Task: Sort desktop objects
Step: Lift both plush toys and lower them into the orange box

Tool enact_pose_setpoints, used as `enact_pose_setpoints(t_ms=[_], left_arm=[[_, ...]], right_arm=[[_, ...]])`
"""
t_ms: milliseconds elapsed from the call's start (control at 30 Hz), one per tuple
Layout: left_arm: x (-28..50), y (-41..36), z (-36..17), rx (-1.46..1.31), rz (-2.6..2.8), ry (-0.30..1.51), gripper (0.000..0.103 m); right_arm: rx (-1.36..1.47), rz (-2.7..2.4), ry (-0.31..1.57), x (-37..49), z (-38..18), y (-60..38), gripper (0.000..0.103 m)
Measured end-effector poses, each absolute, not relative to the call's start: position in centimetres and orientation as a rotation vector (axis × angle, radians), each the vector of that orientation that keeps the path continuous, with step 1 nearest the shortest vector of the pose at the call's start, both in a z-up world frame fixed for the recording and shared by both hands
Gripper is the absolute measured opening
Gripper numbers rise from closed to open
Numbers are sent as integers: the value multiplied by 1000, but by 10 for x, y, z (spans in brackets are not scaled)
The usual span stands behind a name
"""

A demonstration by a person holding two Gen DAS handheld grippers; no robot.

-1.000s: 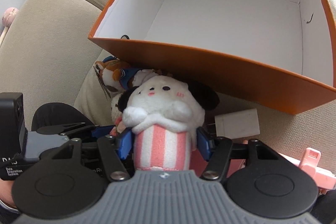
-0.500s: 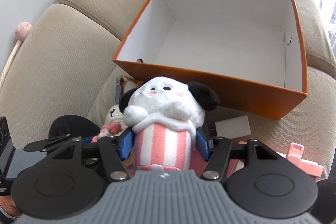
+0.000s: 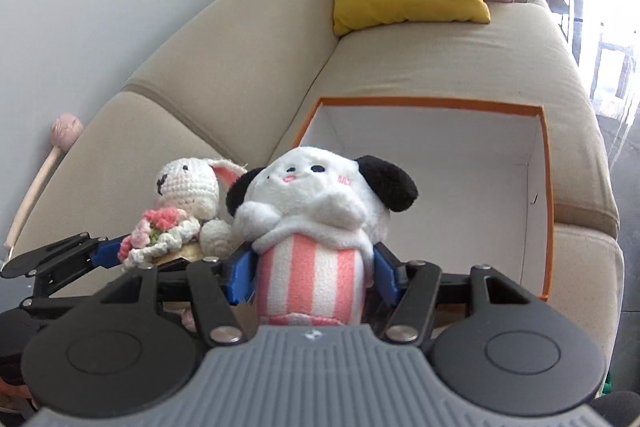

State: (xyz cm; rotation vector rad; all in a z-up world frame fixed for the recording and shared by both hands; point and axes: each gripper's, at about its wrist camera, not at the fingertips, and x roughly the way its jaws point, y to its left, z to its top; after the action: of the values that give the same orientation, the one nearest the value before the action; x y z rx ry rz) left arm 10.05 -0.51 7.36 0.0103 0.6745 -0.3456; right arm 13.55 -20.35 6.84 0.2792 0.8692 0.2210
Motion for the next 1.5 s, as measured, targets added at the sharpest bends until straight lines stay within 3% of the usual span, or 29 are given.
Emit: enact_pose_setpoints(t_ms=[200, 433, 967, 1500], left_arm=[[153, -30, 64, 94, -399, 683, 59], [202, -49, 14, 180, -435, 805, 59], [220, -51, -55, 421, -502, 1039, 60], [212, -43, -55, 463, -574, 1060, 65]], right_arm=[[294, 102, 840, 176, 69, -214, 63], [333, 12, 934, 224, 27, -225, 63], [367, -36, 1129, 253, -52, -222, 63], [368, -22, 1213, 252, -82, -215, 65]])
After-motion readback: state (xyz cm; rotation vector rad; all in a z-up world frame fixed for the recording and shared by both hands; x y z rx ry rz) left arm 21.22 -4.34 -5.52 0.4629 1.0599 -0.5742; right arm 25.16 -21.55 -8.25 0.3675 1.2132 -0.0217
